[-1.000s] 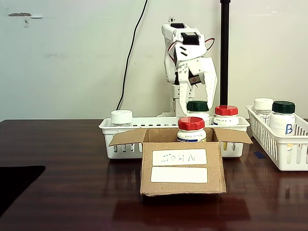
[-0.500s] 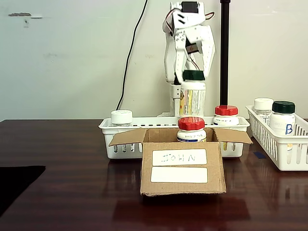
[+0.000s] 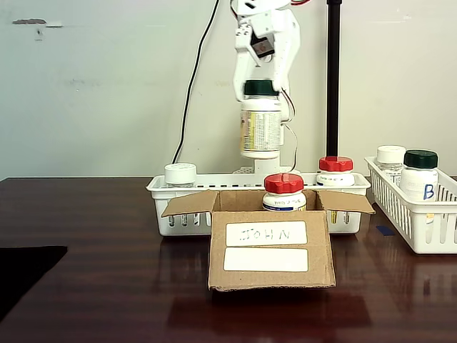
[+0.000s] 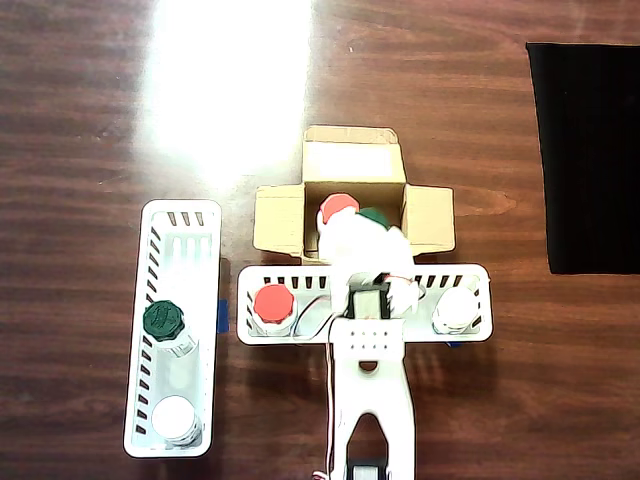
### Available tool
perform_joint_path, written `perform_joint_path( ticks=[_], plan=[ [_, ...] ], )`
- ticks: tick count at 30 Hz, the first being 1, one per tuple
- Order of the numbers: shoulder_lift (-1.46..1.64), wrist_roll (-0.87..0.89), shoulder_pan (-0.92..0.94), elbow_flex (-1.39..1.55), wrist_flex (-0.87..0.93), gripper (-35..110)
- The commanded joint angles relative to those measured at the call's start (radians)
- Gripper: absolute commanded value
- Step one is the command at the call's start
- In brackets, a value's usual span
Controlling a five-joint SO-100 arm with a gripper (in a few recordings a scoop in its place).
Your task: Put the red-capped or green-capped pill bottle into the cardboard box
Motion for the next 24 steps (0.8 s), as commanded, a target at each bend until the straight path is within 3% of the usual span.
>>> perform_joint_path(
  ticks=[1, 11, 24],
  plan=[
    [-0.072, 0.02, 0.06, -0.225, 0.014, 0],
    [-0.27, -0.035, 0.037, -0.304, -0.117, 0],
    [-0.183, -0.011, 0.009, 0.132, -0.488, 0]
  ],
)
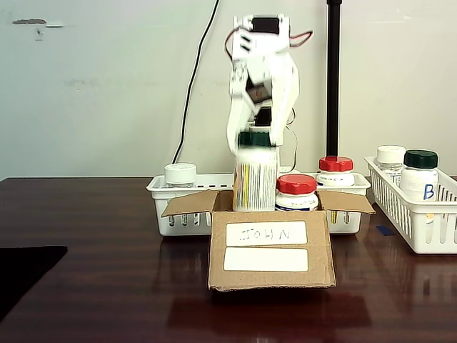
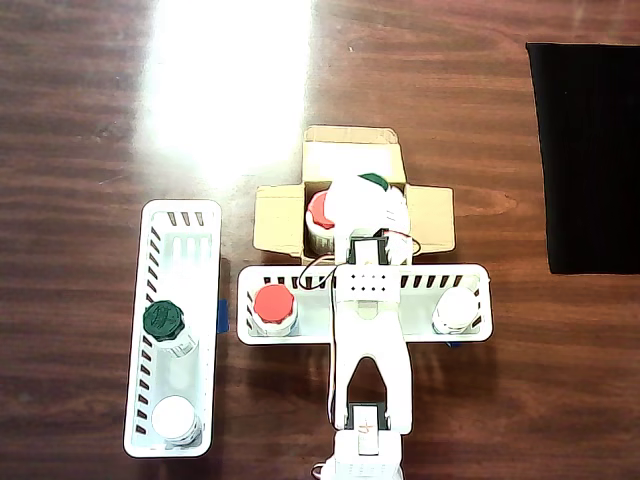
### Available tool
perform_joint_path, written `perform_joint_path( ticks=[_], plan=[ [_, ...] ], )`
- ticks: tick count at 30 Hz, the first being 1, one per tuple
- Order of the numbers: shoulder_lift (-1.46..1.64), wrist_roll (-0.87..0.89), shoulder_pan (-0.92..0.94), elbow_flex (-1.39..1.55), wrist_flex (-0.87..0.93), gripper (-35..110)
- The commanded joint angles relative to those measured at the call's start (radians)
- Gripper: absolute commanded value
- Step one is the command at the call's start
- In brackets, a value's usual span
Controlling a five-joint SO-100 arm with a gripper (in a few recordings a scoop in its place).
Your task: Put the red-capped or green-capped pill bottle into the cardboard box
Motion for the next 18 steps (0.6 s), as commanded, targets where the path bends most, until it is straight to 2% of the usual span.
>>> perform_joint_path(
  ticks=[1, 7, 9, 18],
  plan=[
    [0.14, 0.026, 0.023, 0.078, -0.109, 0],
    [0.183, 0.048, 0.052, 0.19, -0.175, 1],
    [0.192, 0.049, 0.058, 0.213, -0.202, 6],
    [0.245, 0.074, 0.078, 0.244, -0.196, 58]
  ],
)
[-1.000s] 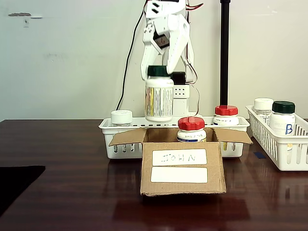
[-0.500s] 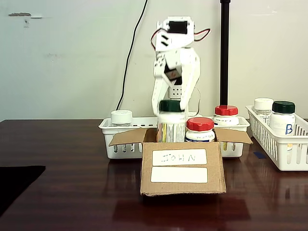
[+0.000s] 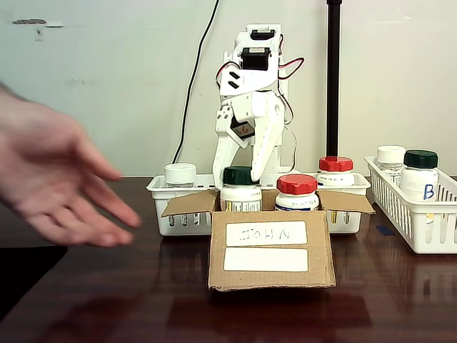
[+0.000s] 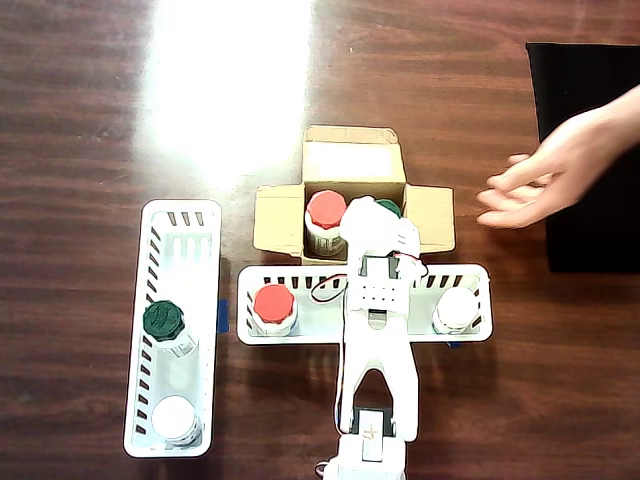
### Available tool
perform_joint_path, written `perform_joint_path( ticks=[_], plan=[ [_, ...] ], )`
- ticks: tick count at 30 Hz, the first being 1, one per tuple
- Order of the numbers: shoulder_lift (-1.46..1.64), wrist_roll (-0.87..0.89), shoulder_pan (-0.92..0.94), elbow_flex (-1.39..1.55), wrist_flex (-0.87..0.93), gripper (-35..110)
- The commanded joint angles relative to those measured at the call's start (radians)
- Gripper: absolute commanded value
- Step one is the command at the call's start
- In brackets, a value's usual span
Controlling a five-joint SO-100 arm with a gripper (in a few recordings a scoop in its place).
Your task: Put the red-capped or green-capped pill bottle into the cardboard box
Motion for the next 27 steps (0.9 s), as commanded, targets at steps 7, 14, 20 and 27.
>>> perform_joint_path(
  ticks=[7, 14, 20, 27],
  plan=[
    [0.299, 0.032, 0.026, -0.032, 0.133, 85],
    [0.428, 0.043, 0.025, -0.138, 0.387, 87],
    [0.499, 0.018, -0.012, -0.227, 0.604, 87],
    [0.601, -0.011, -0.058, -0.229, 0.778, 87]
  ],
)
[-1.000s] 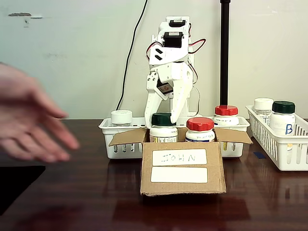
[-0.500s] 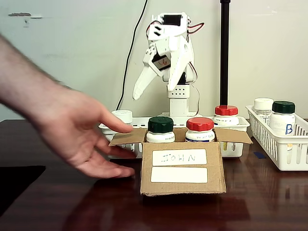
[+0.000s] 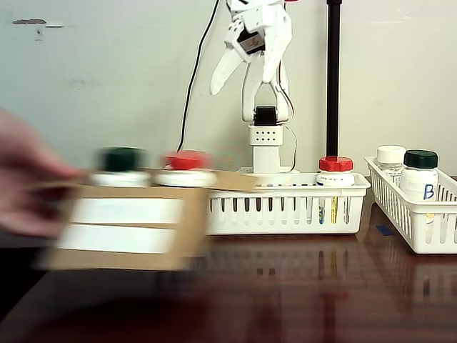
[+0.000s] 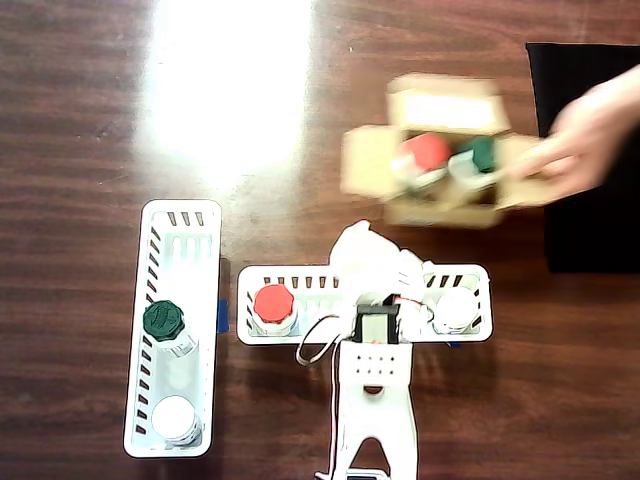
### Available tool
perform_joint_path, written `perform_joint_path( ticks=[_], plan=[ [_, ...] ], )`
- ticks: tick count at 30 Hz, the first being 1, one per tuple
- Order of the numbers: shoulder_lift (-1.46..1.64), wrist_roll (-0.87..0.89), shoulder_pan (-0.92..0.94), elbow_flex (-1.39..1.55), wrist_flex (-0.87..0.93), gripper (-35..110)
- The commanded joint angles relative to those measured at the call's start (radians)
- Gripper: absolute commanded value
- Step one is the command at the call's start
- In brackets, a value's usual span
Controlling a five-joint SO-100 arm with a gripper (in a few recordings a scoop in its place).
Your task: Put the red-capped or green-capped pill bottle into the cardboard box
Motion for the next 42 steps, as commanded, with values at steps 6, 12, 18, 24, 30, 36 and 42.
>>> perform_joint_path(
  ticks=[6, 12, 18, 24, 30, 36, 42],
  plan=[
    [0.287, 0.018, -0.023, 0.081, 0.179, 78],
    [0.471, 0.152, 0.046, 0.331, 0.181, 31],
    [0.609, 0.209, 0.072, 0.572, 0.091, -5],
    [0.856, 0.169, 0.071, 0.827, 0.057, 4],
    [1.063, 0.13, 0.083, 1.031, 0.044, 4],
    [1.275, 0.104, 0.075, 1.278, -0.005, 4],
    [1.417, 0.011, -0.049, 1.454, -0.02, 4]
  ],
)
